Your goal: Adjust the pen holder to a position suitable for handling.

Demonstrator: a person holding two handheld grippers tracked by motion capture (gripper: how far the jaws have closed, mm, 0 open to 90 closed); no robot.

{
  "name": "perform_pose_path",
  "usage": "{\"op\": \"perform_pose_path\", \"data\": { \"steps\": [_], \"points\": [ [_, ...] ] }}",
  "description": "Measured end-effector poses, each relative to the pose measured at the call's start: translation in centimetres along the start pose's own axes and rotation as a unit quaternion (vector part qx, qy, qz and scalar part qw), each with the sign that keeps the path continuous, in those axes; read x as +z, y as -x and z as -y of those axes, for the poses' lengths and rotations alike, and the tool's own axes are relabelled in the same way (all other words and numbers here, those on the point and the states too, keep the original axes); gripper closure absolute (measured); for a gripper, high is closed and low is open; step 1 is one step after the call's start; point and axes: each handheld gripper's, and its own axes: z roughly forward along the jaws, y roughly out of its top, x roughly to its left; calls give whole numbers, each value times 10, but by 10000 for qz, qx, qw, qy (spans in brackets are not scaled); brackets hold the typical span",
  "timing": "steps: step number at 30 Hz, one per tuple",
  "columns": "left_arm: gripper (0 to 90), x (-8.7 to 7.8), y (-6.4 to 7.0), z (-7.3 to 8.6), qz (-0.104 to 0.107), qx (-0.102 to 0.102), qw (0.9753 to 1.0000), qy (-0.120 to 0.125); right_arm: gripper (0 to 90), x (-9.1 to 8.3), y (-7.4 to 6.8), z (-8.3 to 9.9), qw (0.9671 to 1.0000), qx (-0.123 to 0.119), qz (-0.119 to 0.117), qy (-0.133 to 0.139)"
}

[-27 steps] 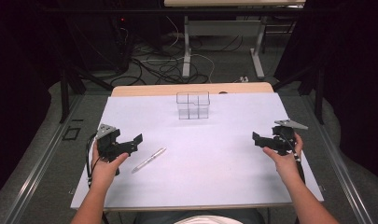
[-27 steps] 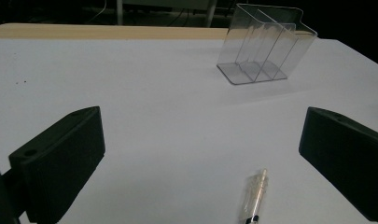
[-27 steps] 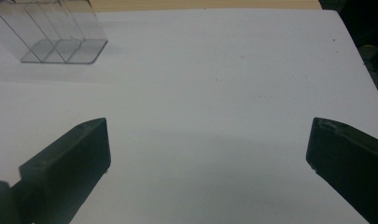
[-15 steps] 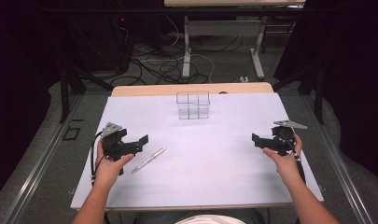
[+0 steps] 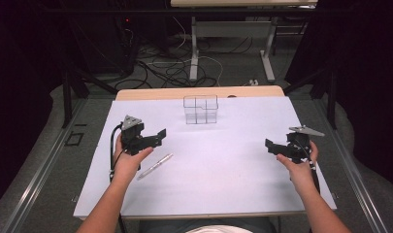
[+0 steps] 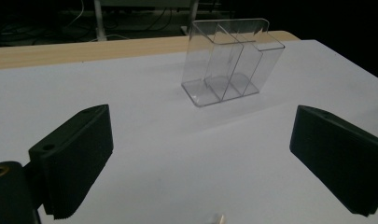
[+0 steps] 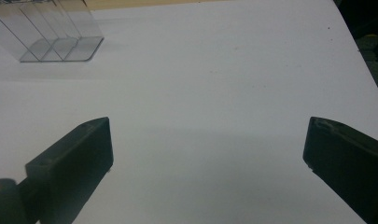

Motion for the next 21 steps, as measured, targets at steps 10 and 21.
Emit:
{"op": "perform_pose_path", "data": {
  "steps": [10,21],
  "points": [
    [157,26,14,-40,-65,-94,9999,92,16,-1,-4,2,10000,-42,-11,19],
    [232,56,28,-77,-206,-66,9998,32,18,0,-5,4,10000,-6,-42,-35]
  ]
}}
